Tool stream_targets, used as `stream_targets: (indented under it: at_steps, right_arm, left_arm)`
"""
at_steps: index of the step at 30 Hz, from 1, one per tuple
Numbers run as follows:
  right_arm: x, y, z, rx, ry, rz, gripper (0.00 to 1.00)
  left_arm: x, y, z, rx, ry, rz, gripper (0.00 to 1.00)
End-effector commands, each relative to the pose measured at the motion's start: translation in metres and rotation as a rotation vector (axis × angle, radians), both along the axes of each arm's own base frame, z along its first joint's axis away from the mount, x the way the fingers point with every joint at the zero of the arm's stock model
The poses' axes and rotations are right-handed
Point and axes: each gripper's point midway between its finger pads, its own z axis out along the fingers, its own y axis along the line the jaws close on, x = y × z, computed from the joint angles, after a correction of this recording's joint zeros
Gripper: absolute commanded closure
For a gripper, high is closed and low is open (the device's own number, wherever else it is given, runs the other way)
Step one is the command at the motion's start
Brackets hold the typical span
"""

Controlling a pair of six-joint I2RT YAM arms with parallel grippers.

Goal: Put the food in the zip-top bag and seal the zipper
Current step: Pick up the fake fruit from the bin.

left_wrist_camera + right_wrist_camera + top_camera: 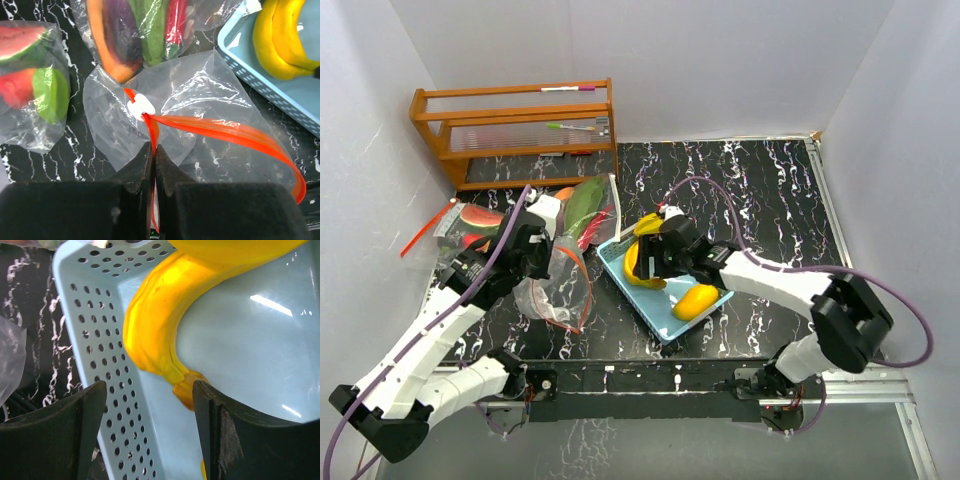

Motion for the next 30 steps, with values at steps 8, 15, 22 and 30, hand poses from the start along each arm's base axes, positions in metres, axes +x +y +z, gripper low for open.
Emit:
stream_targets:
  at_steps: [8, 15, 22, 30]
  right_arm:
    - [0.042, 0.063, -0.006, 0.052, -0.043, -0.01, 0.23]
    - [0.046, 0.05, -0.05, -0.095, 0.012, -0.084, 0.28]
    - [0.032, 0.038, -0.019, -0.103, -0.036, -0.036, 0.7]
    - [-0.007, 0.033, 0.043, -0.012, -0.095, 0.17, 0.71]
  left_arm:
    - [0.007, -0.026, 0.001, -0.126, -0.04, -0.053, 1.0]
    - [0.005, -0.03, -0.005, -0.146, -0.025, -0.066, 1.0]
    - [0.008, -0.028, -0.002, -0.136, -0.042, -0.059, 1.0]
    - [0.015, -0.031, -0.008, -0.119, -0.028, -0.052, 1.0]
